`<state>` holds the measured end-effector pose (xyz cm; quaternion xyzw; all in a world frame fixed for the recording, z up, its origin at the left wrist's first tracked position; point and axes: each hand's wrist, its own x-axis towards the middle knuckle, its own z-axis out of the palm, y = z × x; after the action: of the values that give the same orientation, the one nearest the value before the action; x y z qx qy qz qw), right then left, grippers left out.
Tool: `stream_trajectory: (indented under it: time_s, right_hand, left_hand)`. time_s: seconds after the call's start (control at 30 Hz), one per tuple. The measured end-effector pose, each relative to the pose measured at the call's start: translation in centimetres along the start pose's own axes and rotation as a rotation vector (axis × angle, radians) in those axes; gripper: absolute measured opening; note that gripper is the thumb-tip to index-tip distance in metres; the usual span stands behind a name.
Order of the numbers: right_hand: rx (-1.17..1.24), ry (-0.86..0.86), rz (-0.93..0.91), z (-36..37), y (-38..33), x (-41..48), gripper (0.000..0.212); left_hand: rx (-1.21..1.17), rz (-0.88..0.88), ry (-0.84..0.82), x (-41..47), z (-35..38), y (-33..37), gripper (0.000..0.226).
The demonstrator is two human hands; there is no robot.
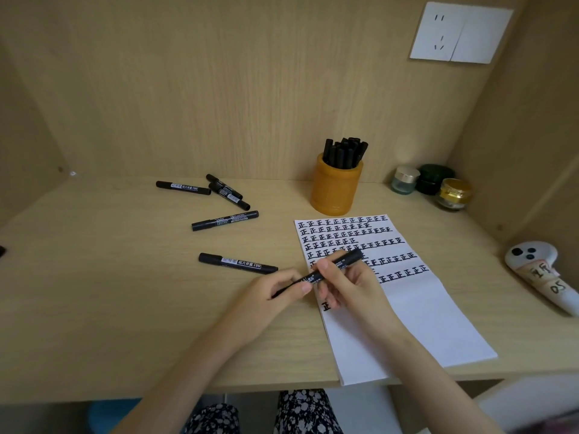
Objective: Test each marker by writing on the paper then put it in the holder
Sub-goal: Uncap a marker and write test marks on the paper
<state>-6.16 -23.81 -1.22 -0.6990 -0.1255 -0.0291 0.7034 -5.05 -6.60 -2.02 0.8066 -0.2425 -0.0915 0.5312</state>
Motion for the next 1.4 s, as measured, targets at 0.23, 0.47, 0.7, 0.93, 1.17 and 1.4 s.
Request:
stream_trajectory:
  time_s: [0.23,0.47,0.7,0.93,1.17,1.4]
  right_hand:
    - [0.13,0.188,0.017,-0.1,-0.3,-0.3,0.034]
    - [0.219,0.422,0.122,-3.4,-0.9,-0.8,0.028]
    - [0.14,0.35,0.205,-3.0,-0.1,-2.0,0.029]
    - [-0.173,0.478,0.126,-2.5,0.4,-1.9,0.038]
    - [-0.287,0.51,0.097,-2.3,1.6,-1.5,0.026]
    - [-0.318,0.498,0.091,-2.2,1.7,-1.5,0.025]
  left_hand:
    - [-0.003,-0.012,0.066,-0.1,0.1,-0.2,0.038]
    - [0.137,-0.055,0.04,-0.4,1.0,-0.5,0.031]
    - [0.268,-0.016,-0.02,-0.4,0.7,-0.7,0.019]
    - [0.588,0.094,-0.138,-0.5,1.4,-1.6,0.054]
    - [0.638,0.117,-0.118,-0.5,1.4,-1.4,0.05]
    - [0.629,0.092,-0.106,-0.4,1.4,-1.5,0.037]
